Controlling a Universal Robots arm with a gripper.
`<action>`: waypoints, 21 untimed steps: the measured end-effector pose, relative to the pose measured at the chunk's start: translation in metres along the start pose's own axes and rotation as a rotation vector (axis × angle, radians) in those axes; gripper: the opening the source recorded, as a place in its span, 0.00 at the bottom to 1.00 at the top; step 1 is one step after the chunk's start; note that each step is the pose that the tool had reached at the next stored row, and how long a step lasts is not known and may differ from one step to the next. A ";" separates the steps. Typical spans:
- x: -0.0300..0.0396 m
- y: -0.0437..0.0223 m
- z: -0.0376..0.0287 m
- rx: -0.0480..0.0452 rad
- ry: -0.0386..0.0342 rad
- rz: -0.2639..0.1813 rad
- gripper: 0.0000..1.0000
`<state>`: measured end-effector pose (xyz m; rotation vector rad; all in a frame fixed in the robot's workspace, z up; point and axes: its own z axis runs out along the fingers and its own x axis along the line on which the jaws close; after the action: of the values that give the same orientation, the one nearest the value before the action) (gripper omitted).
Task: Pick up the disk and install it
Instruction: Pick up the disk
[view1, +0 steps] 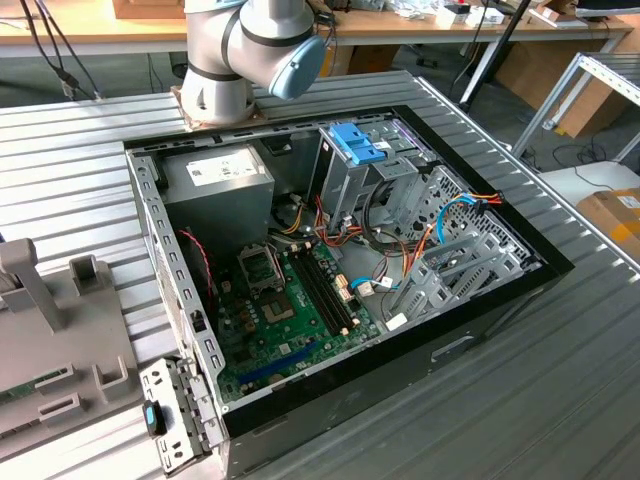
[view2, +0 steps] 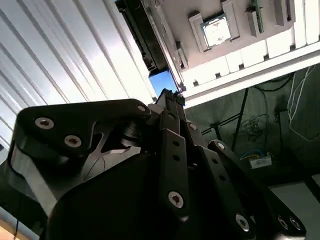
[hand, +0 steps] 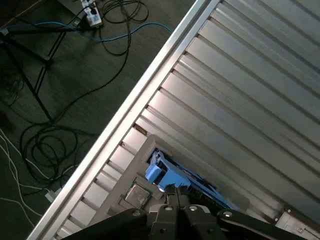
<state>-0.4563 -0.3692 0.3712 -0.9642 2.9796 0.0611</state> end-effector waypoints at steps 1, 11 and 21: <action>0.0000 0.0000 0.0000 0.0001 0.0003 -0.006 0.11; 0.0000 0.0000 0.0001 0.0000 0.0006 -0.015 0.11; 0.0000 0.0000 0.0001 -0.0034 0.0062 -0.180 0.11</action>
<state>-0.4563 -0.3692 0.3711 -1.2298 2.8840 0.0617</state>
